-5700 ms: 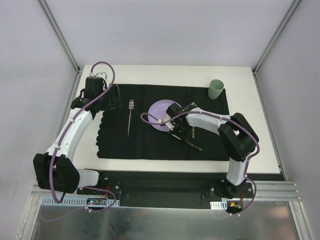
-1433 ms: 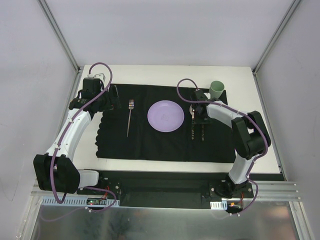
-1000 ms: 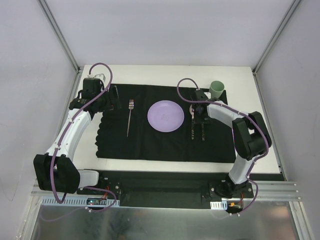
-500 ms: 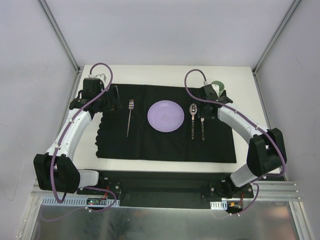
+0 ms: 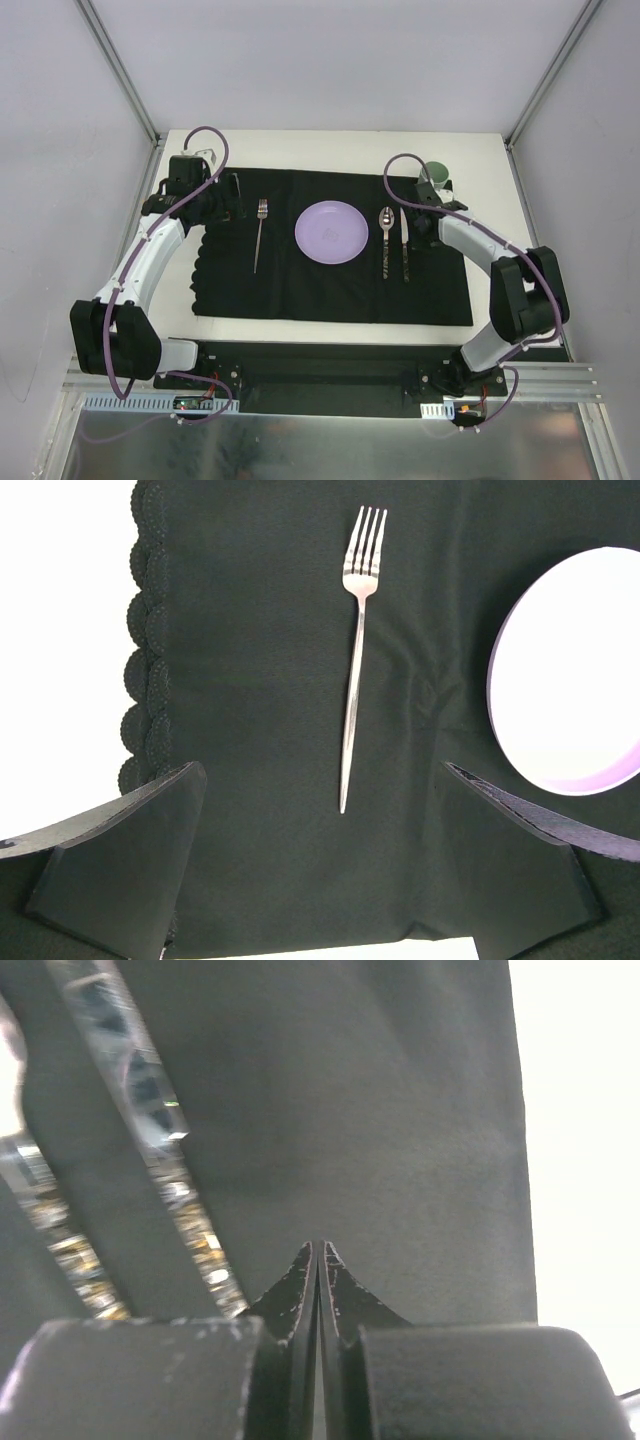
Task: Set the dinner table for one person
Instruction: Place the knife on the napkin, then reset both arms
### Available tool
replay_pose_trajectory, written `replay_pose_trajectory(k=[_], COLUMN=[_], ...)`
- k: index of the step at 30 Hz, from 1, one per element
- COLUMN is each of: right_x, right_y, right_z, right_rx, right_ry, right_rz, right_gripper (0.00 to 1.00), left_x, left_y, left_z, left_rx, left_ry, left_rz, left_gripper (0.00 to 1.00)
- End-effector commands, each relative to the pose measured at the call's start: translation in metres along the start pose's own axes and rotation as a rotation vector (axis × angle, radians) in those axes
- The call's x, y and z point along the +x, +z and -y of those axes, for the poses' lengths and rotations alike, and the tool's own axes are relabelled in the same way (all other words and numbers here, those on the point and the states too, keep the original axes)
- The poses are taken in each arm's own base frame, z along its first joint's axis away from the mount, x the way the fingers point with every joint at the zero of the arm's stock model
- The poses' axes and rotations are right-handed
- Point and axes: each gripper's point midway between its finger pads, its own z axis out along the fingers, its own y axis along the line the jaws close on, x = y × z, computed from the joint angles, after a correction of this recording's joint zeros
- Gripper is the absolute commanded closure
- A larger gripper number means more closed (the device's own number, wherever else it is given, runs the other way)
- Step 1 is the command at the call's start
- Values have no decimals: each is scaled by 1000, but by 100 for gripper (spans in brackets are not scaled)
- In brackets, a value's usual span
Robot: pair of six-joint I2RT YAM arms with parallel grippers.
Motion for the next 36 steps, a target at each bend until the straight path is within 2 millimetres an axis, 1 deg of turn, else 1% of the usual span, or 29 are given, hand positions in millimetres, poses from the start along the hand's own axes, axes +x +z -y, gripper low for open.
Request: replay_pose_trajectory(k=[1, 11, 16, 18, 30, 31, 36], right_x=[6, 16, 19, 18, 12, 9, 4], right_y=[12, 32, 40, 41, 49, 49, 51], right_z=[1, 7, 4, 2, 0, 0, -1], right_rx=[-6, 13, 6, 0, 10, 9, 12], right_ry=[84, 97, 93, 91, 67, 70, 61], right_rz=[-29, -87, -111, -113, -136, -130, -135], right_gripper=[99, 99, 99, 99, 99, 99, 99], left_x=[-15, -11, -11, -11, -9, -9, -8], left_y=[-8, -3, -3, -3, -5, -4, -5], left_z=[4, 0, -2, -3, -5, -6, -6], left_rx=[20, 5, -7, -11, -21, -24, -25], left_ry=[14, 15, 21, 22, 22, 22, 22], left_rz=[37, 22, 23, 24, 28, 27, 27], left_gripper=[1, 1, 1, 1, 1, 0, 1])
